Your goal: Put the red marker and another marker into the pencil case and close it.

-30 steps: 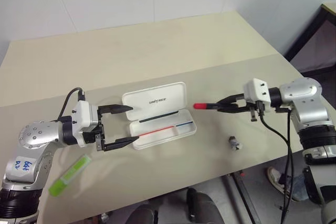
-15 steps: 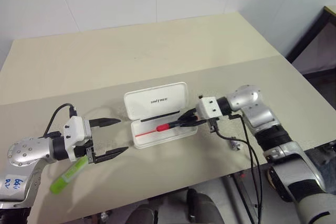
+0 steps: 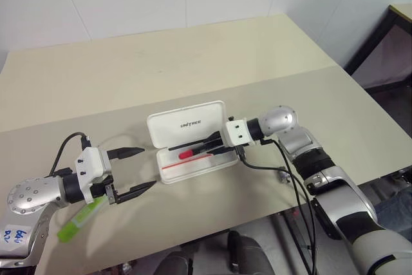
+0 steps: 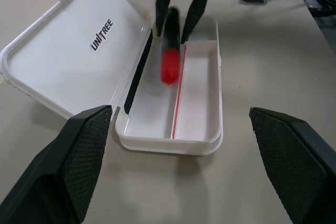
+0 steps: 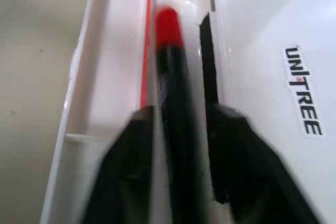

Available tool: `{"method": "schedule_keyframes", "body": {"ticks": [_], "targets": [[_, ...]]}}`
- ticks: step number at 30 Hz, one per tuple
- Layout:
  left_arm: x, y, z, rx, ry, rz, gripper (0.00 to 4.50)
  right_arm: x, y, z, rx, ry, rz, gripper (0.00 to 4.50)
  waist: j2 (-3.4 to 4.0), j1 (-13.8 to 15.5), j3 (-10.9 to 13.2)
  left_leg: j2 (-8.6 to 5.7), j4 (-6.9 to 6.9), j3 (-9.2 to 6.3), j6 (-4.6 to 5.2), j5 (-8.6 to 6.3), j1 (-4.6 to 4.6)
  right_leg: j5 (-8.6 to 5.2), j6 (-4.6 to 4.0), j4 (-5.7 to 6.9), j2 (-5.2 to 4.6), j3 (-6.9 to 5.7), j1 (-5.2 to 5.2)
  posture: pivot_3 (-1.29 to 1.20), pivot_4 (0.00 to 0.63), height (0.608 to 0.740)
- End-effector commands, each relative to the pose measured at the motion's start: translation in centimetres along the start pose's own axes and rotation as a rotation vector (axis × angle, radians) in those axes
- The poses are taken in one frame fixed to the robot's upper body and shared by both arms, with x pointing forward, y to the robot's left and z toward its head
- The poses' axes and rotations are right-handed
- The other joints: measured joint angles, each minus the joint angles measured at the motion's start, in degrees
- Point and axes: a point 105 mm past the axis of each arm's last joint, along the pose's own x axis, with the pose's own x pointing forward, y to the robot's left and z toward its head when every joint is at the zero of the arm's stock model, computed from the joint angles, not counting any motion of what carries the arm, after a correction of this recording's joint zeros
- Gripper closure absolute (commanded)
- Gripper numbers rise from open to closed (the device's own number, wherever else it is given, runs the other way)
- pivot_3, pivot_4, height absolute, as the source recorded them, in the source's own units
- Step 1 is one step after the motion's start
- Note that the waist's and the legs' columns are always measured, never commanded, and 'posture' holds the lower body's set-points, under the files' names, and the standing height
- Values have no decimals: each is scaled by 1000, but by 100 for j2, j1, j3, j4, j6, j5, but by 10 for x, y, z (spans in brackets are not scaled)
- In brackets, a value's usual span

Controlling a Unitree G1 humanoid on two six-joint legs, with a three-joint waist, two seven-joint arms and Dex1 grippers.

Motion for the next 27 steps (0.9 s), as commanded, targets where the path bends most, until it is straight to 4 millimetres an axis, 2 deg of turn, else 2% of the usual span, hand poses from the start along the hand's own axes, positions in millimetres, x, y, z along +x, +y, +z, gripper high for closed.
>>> {"method": "schedule_keyframes", "body": {"ticks": [1,4,5,7,11,14,18,22,27], "targets": [[0,2,9,36,-28,14,0,0,-13,17,-26,-49,-54,1419,0,0,0,1,1,0,-1,0,0,1,-2,1,1,0,0,0,150,740],[1,2,9,35,-29,12,0,-2,-16,25,-9,-89,-74,270,1,8,0,1,4,0,-1,0,0,3,-6,3,0,0,0,0,150,740],[1,2,9,35,-30,11,0,-3,-17,28,-4,-105,-77,32,1,10,1,1,4,-1,-1,0,0,5,-8,3,0,-1,0,0,150,740],[1,2,9,34,-30,9,0,-9,-15,41,8,-167,-66,32,2,12,1,0,4,-2,-1,0,0,8,-13,4,-1,-3,0,0,150,740],[-1,3,7,31,-23,14,0,-27,4,66,85,-322,33,32,4,27,2,0,1,-14,0,-1,-3,12,-19,4,-3,-13,0,0,150,740],[-7,5,4,29,-10,40,0,-43,20,74,130,-360,88,32,7,32,4,-4,1,-15,8,-6,-5,14,-24,4,-7,-15,0,0,150,740],[-24,6,-1,31,30,110,0,-65,28,73,185,-354,83,32,8,29,5,-4,2,-6,12,-14,-4,14,-25,0,-7,-15,0,0,150,740],[-49,5,-7,17,77,209,0,-86,14,65,219,-328,-27,32,6,24,4,6,-1,14,9,-17,1,14,-25,-11,-4,-16,0,0,150,740],[-74,-3,-20,-18,127,303,0,-98,15,49,246,-276,-55,32,-2,105,0,8,3,25,6,-18,1,14,-26,-15,-6,-14,2,0,150,740]]}}
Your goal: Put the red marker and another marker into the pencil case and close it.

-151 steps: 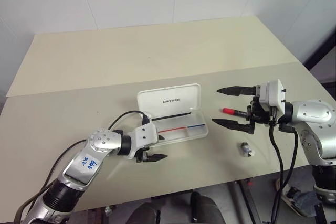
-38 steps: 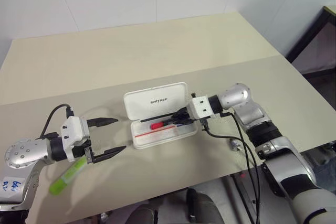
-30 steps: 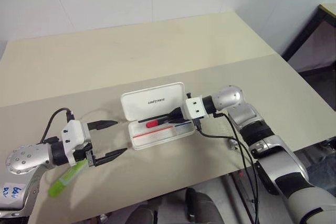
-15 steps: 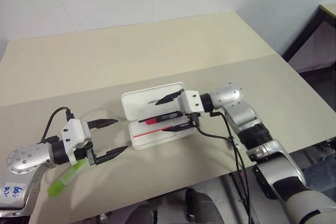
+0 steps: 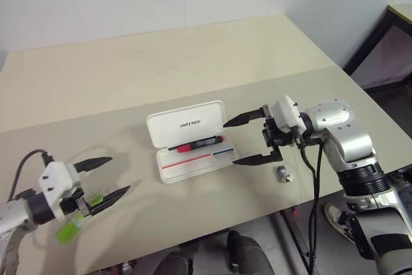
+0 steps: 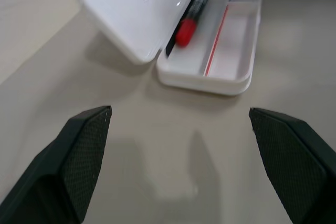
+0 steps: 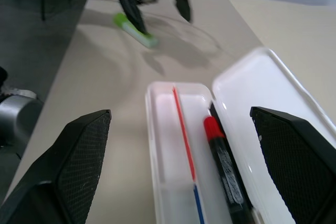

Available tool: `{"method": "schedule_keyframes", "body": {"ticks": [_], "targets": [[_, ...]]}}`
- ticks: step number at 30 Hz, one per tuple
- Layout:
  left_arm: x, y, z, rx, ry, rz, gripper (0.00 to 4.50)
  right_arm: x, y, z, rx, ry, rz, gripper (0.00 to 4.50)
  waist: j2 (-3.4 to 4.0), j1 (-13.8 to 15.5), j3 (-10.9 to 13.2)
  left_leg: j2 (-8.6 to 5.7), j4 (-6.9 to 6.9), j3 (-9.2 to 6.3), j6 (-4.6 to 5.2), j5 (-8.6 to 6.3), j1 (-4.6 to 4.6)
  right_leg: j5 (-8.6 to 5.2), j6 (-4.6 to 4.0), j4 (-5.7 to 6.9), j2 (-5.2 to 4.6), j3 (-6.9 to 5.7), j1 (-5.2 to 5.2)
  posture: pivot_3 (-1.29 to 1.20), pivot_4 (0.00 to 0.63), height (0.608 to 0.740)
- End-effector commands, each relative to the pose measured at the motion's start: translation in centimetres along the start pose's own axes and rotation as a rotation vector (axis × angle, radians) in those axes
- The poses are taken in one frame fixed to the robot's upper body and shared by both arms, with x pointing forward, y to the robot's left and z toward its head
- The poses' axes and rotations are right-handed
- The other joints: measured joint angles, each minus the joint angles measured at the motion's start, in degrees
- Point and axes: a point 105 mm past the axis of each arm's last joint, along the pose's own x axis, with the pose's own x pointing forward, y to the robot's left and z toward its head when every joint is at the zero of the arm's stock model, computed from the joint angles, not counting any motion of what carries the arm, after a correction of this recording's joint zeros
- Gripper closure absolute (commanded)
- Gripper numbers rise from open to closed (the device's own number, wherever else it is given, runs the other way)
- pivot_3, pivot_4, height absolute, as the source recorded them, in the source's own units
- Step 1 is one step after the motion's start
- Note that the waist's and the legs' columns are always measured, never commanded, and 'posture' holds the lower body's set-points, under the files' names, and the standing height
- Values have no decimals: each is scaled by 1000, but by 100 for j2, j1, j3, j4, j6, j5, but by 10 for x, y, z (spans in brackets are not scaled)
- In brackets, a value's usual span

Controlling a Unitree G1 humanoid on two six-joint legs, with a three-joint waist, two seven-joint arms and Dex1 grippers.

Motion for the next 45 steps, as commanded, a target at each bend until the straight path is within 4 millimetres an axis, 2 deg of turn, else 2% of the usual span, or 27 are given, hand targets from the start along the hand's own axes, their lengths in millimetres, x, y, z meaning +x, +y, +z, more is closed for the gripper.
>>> {"method": "schedule_keyframes", "body": {"ticks": [1,3,7,12,17,28,32,36,43,44,45], "targets": [[-15,3,4,40,1,66,0,-12,-3,4,-30,4,-17,32,-3,74,-1,0,0,7,0,0,1,0,0,-3,0,1,0,0,150,740],[-16,3,3,38,1,68,0,-12,-3,4,-28,4,-16,32,-2,126,-1,1,1,15,0,0,0,0,0,-7,-1,1,0,0,150,740],[-43,8,-26,-48,68,214,0,-13,1,1,-18,-17,2,32,-5,177,-3,1,2,17,1,-1,1,0,0,-7,-1,0,1,0,150,740],[-57,5,-53,-99,135,235,0,-12,2,0,-41,0,43,32,-4,222,-2,1,0,23,9,-7,0,0,-1,-9,-1,-4,0,0,150,740],[-55,0,-66,-128,154,211,0,-12,-1,0,-62,12,43,32,-5,237,-3,-1,3,28,17,-13,0,0,-1,-9,-3,-3,0,0,150,740],[-47,-12,-81,-180,162,171,0,-7,2,4,-79,11,48,32,-3,228,-2,5,2,37,13,-17,3,0,-1,-9,0,-8,-1,0,150,740],[-47,-15,-100,-184,235,184,0,-6,0,8,-98,9,39,32,5,238,-6,4,3,44,13,-17,6,0,-1,-9,-2,-7,0,0,150,740],[-44,-16,-99,-211,199,185,911,-6,-1,8,-101,7,32,0,22,250,-16,4,3,47,13,-17,8,0,-1,-9,-3,-6,3,0,150,740],[-39,-20,-98,-213,190,173,3156,-7,0,7,-109,21,26,0,17,252,-24,17,3,47,-5,1,11,0,-1,-9,2,-6,13,0,150,740],[-38,-20,-98,-210,188,171,3379,-8,0,7,-109,22,26,0,17,252,-29,21,3,47,-6,2,12,0,-1,-9,4,-6,13,0,150,740],[-36,-19,-95,-206,178,173,3376,-8,0,7,-109,24,25,0,16,252,-31,23,3,48,-7,3,14,0,-1,-8,5,-6,13,0,150,740]]}}
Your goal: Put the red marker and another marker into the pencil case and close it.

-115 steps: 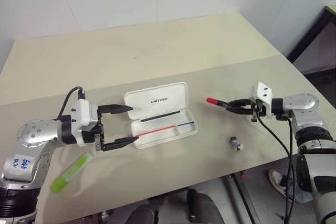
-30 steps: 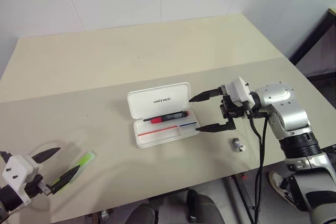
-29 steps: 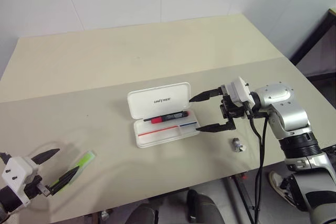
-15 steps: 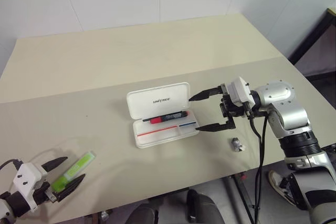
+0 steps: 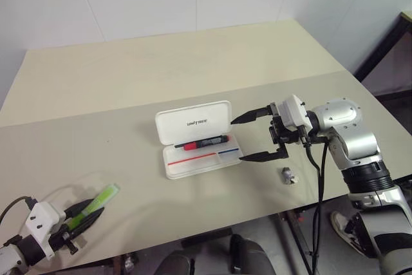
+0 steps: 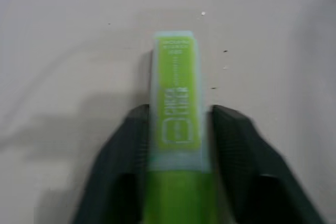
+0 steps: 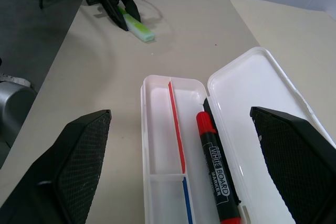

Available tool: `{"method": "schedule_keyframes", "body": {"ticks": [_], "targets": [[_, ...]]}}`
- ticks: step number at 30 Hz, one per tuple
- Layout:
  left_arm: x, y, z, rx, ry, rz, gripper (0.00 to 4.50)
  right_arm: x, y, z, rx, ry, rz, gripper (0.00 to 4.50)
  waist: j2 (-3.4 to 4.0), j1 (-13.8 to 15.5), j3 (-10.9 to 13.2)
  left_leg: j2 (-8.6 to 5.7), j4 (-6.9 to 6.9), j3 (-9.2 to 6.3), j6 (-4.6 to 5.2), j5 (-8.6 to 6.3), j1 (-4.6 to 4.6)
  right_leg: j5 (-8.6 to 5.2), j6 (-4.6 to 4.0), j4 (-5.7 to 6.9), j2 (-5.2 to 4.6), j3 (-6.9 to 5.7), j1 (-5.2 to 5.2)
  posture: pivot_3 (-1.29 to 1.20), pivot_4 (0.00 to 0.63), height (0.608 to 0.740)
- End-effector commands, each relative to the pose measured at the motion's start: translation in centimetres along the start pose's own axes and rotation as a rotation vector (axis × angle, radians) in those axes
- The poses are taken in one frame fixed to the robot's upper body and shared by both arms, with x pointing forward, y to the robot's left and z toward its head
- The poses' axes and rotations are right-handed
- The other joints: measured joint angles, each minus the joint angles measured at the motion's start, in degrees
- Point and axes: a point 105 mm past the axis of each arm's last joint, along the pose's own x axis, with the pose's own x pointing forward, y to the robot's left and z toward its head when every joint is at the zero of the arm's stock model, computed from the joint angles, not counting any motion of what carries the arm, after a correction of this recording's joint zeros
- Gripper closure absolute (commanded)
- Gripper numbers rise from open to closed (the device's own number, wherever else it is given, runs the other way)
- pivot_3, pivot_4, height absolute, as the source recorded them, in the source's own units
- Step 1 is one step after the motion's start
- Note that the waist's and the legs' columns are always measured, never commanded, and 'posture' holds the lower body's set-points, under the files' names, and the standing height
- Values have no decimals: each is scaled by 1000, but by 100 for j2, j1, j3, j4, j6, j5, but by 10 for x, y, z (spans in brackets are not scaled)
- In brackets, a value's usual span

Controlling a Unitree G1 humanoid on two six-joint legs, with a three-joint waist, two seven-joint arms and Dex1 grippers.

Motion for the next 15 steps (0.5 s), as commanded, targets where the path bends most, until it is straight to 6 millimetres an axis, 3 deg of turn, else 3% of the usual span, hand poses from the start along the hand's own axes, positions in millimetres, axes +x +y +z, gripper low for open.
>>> {"method": "schedule_keyframes", "body": {"ticks": [1,2,10,13,15], "targets": [[3,0,-9,-30,35,24,3376,-1,1,11,-63,3,27,0,-1,2,-3,2,0,0,-1,1,1,0,0,1,1,0,0,0,150,740],[5,1,-6,-27,22,24,3376,-1,1,11,-63,5,27,0,-4,5,-4,2,0,0,-2,1,1,0,-1,1,1,0,0,0,150,740],[44,9,88,175,-247,-18,3376,-4,1,4,-58,31,14,0,-27,119,-15,-5,11,-26,-5,2,-12,4,-5,3,1,-1,-6,0,150,740],[61,0,118,232,-312,-99,3376,-5,3,1,-43,44,17,0,-29,55,-17,-17,12,-17,-2,-5,-12,6,-7,4,-2,-4,-12,0,150,740],[68,-10,127,245,-324,-169,3376,-6,4,-1,-36,50,15,0,-14,-3,-8,-26,8,-18,-1,-7,-12,9,-11,4,-8,-4,-14,0,150,740]]}}
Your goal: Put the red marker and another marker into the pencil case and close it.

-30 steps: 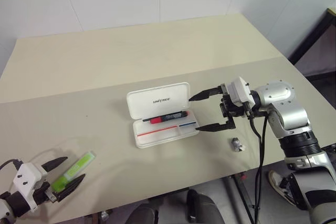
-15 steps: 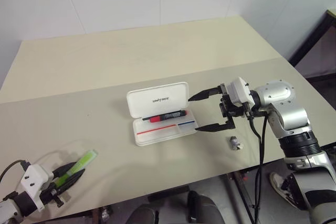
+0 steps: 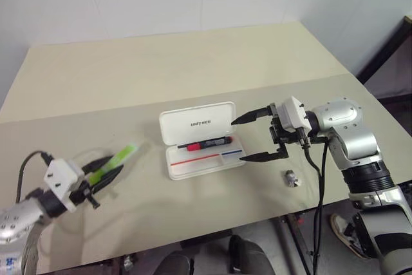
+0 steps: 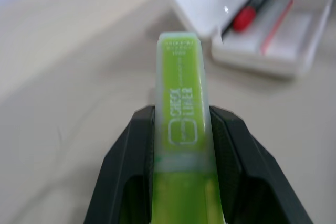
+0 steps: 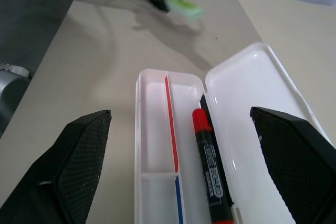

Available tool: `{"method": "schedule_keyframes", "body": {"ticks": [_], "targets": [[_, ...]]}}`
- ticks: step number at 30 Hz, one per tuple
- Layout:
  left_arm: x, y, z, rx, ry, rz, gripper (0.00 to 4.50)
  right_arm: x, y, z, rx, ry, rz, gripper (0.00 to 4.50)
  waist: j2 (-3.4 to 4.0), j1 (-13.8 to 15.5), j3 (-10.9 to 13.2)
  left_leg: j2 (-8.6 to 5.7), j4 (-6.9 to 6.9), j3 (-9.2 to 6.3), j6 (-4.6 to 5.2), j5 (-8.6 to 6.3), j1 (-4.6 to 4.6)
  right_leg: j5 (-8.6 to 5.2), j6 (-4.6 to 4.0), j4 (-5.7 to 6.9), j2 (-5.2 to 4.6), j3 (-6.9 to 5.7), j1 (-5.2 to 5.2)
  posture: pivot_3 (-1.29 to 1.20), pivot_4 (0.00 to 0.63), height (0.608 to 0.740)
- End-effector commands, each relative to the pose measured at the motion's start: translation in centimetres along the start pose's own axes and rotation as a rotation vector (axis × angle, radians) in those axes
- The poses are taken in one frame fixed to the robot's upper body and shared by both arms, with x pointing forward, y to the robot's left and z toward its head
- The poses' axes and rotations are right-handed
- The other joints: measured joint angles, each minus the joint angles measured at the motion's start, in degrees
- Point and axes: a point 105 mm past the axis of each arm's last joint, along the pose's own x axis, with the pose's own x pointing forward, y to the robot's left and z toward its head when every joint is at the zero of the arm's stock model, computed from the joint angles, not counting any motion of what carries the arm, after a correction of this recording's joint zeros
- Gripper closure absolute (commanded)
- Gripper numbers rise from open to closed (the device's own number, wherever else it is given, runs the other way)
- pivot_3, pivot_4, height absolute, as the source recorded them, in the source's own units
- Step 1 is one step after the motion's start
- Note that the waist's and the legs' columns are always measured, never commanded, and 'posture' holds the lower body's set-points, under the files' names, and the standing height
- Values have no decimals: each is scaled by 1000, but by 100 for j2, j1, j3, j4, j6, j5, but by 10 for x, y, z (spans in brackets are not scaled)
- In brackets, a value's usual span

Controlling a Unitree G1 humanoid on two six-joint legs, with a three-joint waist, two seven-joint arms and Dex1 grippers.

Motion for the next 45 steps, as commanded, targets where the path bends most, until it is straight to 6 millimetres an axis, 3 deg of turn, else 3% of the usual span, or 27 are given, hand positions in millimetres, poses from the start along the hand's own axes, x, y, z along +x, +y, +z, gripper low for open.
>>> {"method": "schedule_keyframes", "body": {"ticks": [1,5,12,18,26,35,45], "targets": [[17,-16,20,17,-49,-125,3376,-5,4,3,-19,11,14,0,5,-54,3,-1,-3,0,1,-1,1,1,-1,0,0,-1,-2,0,150,740],[33,-31,29,14,-56,-247,3376,-10,7,1,-3,27,-11,0,8,-141,5,-1,-5,-2,5,-6,2,1,-1,0,2,-17,-14,0,150,740],[84,-66,46,-1,-114,-448,3376,-32,20,-6,55,79,-84,0,17,-108,10,-8,15,-1,11,-16,-2,1,0,-1,-4,-16,-7,0,150,740],[110,-93,45,-25,-130,-552,3376,-44,32,-7,87,118,-130,0,12,-39,8,1,44,10,10,-18,-2,4,3,-4,3,-8,1,0,150,740],[116,-94,31,-1,-79,-545,3376,-49,43,-1,106,134,-175,0,6,-24,5,6,58,10,10,-19,-1,7,9,-6,4,3,5,0,150,740],[112,-72,19,34,-24,-488,3376,-47,43,0,112,131,-192,0,7,-10,5,0,59,9,16,-22,-3,9,8,-8,2,-1,5,0,150,740],[113,-79,12,19,3,-508,3376,-44,44,2,113,124,-186,0,7,-11,5,-4,60,9,26,-27,-4,9,8,-8,2,-4,5,0,150,740]]}}
